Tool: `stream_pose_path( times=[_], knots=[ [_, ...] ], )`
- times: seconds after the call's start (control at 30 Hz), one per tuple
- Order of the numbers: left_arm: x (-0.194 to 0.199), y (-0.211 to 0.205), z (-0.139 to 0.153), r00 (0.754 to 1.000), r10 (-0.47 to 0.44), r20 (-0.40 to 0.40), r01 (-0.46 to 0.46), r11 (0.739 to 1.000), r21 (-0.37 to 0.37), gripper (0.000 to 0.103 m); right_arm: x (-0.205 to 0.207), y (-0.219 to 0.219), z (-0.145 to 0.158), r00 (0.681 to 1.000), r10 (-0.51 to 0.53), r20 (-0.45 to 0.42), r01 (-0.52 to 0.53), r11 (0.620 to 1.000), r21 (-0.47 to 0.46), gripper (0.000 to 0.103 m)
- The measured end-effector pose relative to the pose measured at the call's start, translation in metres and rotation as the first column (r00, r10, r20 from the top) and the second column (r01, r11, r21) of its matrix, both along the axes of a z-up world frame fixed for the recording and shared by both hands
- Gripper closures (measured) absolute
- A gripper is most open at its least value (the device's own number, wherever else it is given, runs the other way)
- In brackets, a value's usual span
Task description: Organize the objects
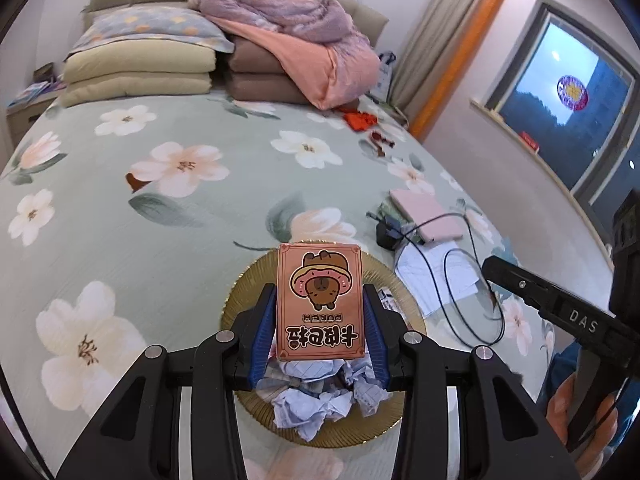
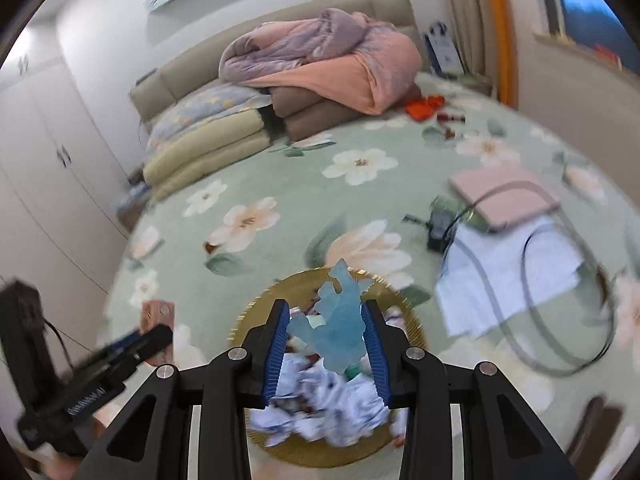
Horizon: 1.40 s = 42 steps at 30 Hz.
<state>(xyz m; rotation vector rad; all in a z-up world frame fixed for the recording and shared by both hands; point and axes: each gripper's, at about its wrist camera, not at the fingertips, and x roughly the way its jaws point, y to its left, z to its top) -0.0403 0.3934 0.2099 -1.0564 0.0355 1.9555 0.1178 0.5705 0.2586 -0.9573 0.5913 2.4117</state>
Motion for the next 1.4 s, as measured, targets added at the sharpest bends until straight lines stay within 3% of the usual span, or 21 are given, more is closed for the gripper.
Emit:
stream_pose_path(
  times=[0.07,0.13,0.2,0.23,0.3,0.4,0.7,0.9,1.03,1.2,1.3,1.4],
  knots=[
    [-0.002,0.008,-0.004,1.0,-0.002,0.005,0.002,1.0,0.003,0.065,-0.007,-0.002,-0.002,0.999,0.024,0.027,-0.025,0.999,0.032,0.067],
    [-0.003,0.012,-0.007,1.0,0.023,0.007,-0.023,1.0,0.0,0.057,-0.012,0.0,-0.005,0.999,0.04,0.035,-0.041,0.999,0.032,0.067],
    [-0.006,0.014,-0.011,0.998,0.066,0.02,-0.066,0.998,-0.007,0.029,-0.017,0.004,-0.01,0.998,0.044,0.046,-0.045,0.998,0.031,0.066],
    [-0.008,0.013,-0.014,0.996,0.079,0.03,-0.079,0.997,-0.002,0.028,-0.019,0.006,-0.013,0.997,0.046,0.055,-0.048,0.999,0.022,0.064],
    [-0.01,0.011,-0.02,0.995,0.074,0.067,-0.073,0.997,-0.006,0.028,-0.022,0.011,-0.02,0.996,0.049,0.074,-0.049,0.999,-0.004,0.05],
    [-0.012,0.004,-0.031,0.99,0.077,0.119,-0.074,0.997,-0.027,0.028,-0.018,0.014,-0.026,0.996,0.041,0.081,-0.041,0.999,-0.003,0.04],
    [-0.002,-0.07,-0.076,0.96,0.184,0.212,-0.153,0.976,-0.155,0.028,-0.002,-0.013,-0.056,0.988,0.078,0.136,-0.066,0.994,-0.091,0.039],
    [-0.001,-0.151,-0.101,0.933,0.318,0.17,-0.26,0.919,-0.297,0.028,-0.006,-0.074,-0.083,0.972,0.172,0.163,-0.137,0.969,-0.208,0.039],
    [-0.003,-0.205,-0.113,0.918,0.378,0.116,-0.31,0.871,-0.381,0.028,-0.021,-0.136,-0.103,0.94,0.291,0.179,-0.236,0.932,-0.276,0.039],
    [-0.014,-0.262,-0.129,0.913,0.408,-0.02,-0.369,0.804,-0.466,0.028,-0.046,-0.203,-0.123,0.894,0.402,0.198,-0.346,0.9,-0.265,0.039],
    [-0.024,-0.284,-0.148,0.913,0.383,-0.138,-0.396,0.758,-0.518,0.027,-0.069,-0.235,-0.148,0.876,0.414,0.247,-0.364,0.904,-0.223,0.037],
    [-0.035,-0.297,-0.168,0.913,0.351,-0.211,-0.407,0.734,-0.544,0.027,-0.09,-0.252,-0.184,0.869,0.381,0.314,-0.335,0.922,-0.192,0.037]
  ],
)
